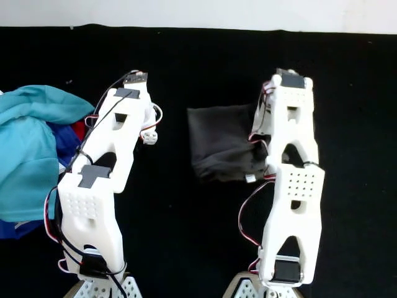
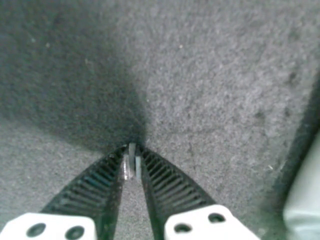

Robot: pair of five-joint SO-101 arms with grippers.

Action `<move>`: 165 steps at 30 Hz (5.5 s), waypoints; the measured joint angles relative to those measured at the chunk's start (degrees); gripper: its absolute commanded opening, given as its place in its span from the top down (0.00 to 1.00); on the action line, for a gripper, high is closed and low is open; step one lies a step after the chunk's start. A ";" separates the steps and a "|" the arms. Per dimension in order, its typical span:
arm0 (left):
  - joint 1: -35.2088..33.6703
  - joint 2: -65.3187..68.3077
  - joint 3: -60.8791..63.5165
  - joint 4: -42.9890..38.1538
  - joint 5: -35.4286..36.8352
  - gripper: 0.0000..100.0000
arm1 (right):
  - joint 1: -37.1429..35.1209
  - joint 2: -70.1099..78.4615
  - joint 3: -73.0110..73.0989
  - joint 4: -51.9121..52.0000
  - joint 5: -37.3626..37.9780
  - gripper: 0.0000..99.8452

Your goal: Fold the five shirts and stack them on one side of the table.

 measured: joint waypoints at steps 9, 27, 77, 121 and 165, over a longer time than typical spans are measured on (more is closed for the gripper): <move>0.00 0.00 0.00 0.00 0.00 0.99 | 8.44 1.93 -12.75 -9.14 14.68 0.99; 0.00 0.00 0.00 -0.09 0.00 0.99 | 19.52 8.70 -15.12 -45.71 16.79 0.99; 0.00 0.00 0.00 -0.09 0.00 0.99 | 20.84 -29.27 -18.64 5.63 16.62 0.82; -32.09 -8.88 -17.23 32.35 -17.93 0.83 | -18.11 -83.96 121.05 -70.24 7.38 0.82; -45.98 -10.20 -34.73 35.87 -35.52 0.74 | -18.11 -83.96 121.05 -70.33 7.38 0.82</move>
